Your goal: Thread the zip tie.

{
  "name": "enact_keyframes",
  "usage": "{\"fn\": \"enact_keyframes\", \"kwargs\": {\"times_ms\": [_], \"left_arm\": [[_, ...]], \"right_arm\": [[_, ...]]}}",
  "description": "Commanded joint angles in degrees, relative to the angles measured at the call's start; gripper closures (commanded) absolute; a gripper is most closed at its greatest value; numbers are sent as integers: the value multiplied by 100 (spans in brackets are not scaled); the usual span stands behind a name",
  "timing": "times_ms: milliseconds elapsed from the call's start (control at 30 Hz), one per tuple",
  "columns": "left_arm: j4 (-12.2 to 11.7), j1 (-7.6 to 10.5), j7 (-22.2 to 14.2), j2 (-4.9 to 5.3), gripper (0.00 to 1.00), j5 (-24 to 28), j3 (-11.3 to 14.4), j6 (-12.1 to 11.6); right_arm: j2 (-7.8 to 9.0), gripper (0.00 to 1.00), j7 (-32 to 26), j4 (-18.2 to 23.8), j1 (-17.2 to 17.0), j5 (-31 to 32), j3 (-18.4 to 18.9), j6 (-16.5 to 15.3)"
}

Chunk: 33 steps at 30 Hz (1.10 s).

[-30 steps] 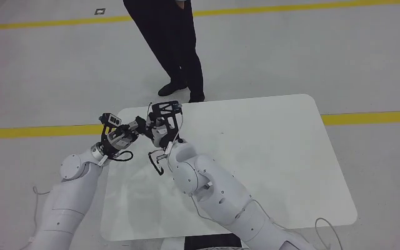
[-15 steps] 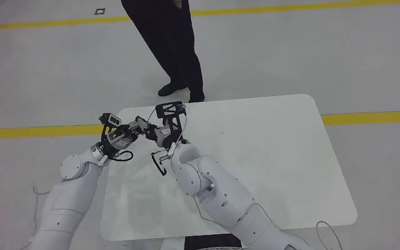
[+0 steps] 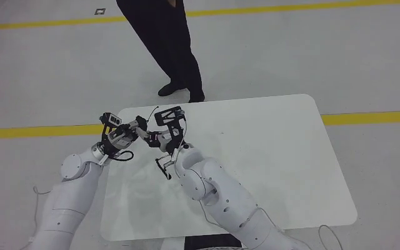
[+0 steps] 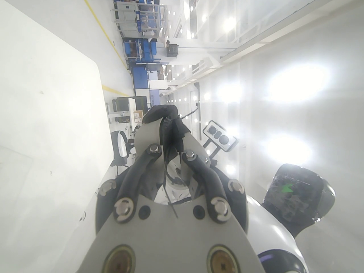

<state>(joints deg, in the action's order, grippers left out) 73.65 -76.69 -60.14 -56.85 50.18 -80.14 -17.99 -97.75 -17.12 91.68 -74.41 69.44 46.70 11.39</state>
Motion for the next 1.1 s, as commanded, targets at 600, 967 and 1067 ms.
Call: {"fn": "enact_keyframes", "kwargs": {"times_ms": [600, 967, 1067], "left_arm": [[151, 25, -78, 64, 100, 858, -323, 1901], [237, -3, 713, 40, 100, 2139, -401, 3747], [244, -48, 818, 73, 100, 2571, -211, 3747]], "right_arm": [[528, 0, 521, 291, -310, 2052, 283, -779], [1127, 0, 609, -313, 701, 2052, -561, -121], [1404, 0, 626, -513, 1195, 2052, -1174, 360]]}}
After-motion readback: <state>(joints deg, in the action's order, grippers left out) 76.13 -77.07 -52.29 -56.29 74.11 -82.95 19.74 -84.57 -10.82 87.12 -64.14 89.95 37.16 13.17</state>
